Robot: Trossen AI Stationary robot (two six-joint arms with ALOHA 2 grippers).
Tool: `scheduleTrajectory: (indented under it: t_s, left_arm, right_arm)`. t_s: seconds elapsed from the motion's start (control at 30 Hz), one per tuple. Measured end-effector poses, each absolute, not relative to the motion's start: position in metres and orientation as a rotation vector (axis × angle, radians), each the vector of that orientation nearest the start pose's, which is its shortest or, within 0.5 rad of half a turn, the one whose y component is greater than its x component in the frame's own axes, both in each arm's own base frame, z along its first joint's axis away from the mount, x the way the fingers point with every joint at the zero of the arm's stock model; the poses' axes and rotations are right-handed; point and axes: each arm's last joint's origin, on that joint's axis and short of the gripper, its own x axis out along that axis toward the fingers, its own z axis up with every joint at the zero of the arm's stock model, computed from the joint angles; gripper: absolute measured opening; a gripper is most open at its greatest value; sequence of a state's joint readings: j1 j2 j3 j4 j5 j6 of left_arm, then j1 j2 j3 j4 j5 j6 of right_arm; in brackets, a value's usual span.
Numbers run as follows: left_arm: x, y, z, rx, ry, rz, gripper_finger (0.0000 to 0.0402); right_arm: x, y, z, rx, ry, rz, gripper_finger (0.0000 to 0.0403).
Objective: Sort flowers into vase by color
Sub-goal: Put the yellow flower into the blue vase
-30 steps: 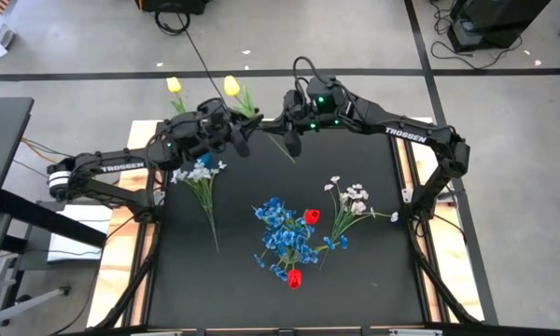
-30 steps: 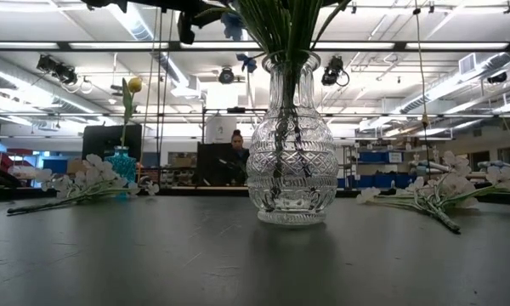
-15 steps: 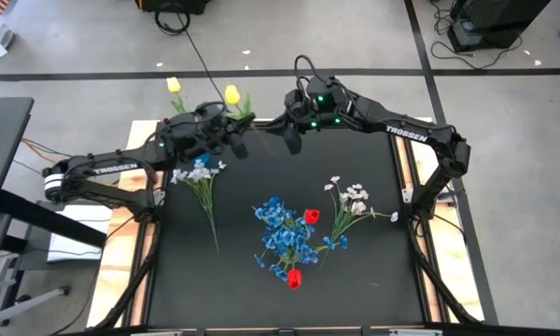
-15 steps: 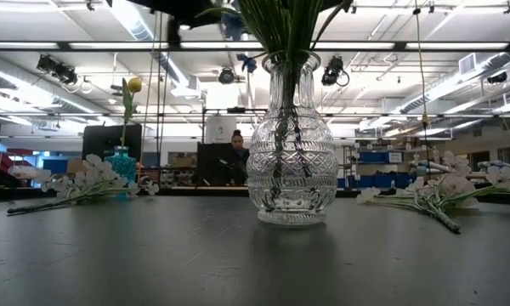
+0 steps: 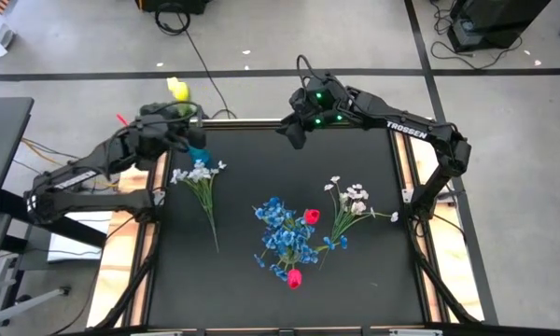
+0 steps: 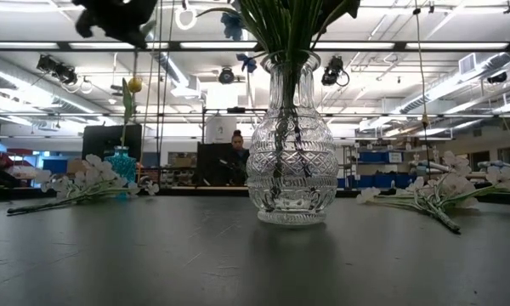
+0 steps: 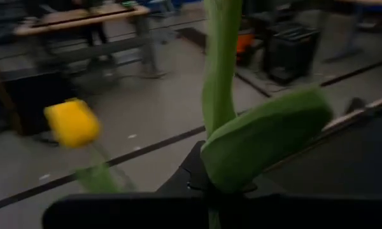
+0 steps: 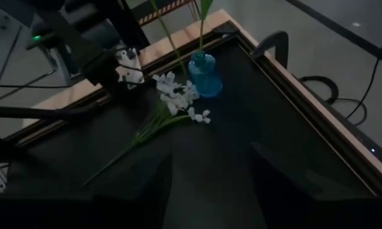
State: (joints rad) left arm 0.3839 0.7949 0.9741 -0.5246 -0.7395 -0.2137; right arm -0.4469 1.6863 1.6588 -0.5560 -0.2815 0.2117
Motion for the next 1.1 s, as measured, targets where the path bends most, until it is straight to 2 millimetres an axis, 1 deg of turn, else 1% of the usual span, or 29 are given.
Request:
scheduleTrajectory:
  t_s: [0.17, 0.23, 0.37, 0.57, 0.9, 1.1]
  left_arm:
    - [0.114, 0.074, 0.363, -0.098, 0.253, 1.322, 0.0007]
    - [0.111, 0.076, 0.362, -0.097, 0.257, 1.392, 0.0007]
    - [0.109, 0.08, 0.364, -0.112, 0.22, 1.433, 0.0006]
    - [0.114, 0.087, 0.366, -0.119, 0.186, 1.46, 0.0006]
    - [0.136, 0.101, 0.352, -0.142, 0.247, 1.485, 0.0007]
    - [0.14, 0.107, 0.347, -0.161, 0.269, 1.515, 0.0009]
  right_arm:
    - [0.343, -0.155, 0.367, 0.411, 0.526, -0.211, 0.021]
    - [0.343, -0.155, 0.367, 0.412, 0.526, -0.205, 0.021]
    - [0.344, -0.155, 0.367, 0.415, 0.527, -0.19, 0.0209]
    - [0.344, -0.154, 0.367, 0.415, 0.53, -0.18, 0.0209]
    - [0.343, -0.152, 0.365, 0.404, 0.554, -0.169, 0.0209]
    - [0.343, -0.152, 0.364, 0.392, 0.56, -0.168, 0.0208]
